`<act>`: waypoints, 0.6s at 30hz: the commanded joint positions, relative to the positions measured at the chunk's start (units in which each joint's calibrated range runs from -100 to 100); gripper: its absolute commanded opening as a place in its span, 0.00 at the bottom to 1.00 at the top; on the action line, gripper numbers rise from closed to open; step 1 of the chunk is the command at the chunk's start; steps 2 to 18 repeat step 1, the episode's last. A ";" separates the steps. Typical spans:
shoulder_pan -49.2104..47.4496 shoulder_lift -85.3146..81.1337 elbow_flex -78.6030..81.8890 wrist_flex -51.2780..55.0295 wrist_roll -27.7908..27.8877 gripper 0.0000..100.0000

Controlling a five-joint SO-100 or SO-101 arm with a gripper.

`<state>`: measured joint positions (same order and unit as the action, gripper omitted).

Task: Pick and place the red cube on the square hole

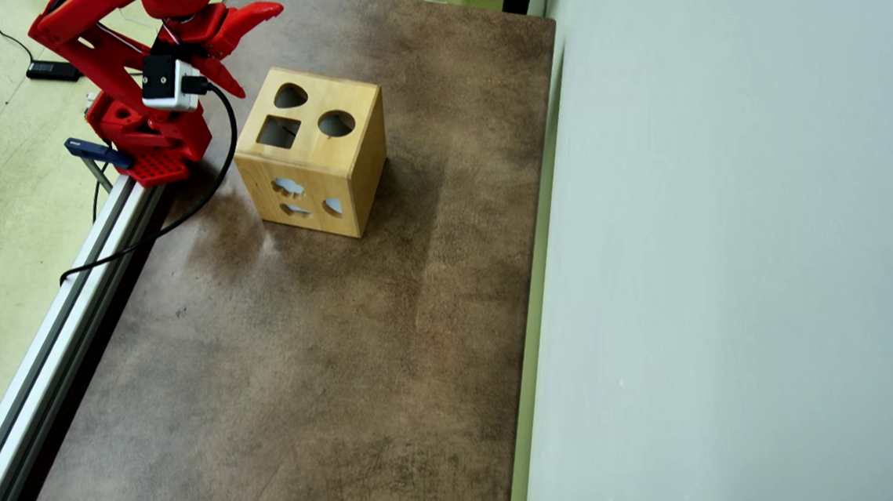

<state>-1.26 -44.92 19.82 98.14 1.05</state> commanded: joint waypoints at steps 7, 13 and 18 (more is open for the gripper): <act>0.22 -0.31 -0.14 -0.15 0.29 0.94; 0.22 -0.31 -0.14 -0.15 0.29 0.94; 0.22 -0.31 -0.14 -0.15 0.29 0.94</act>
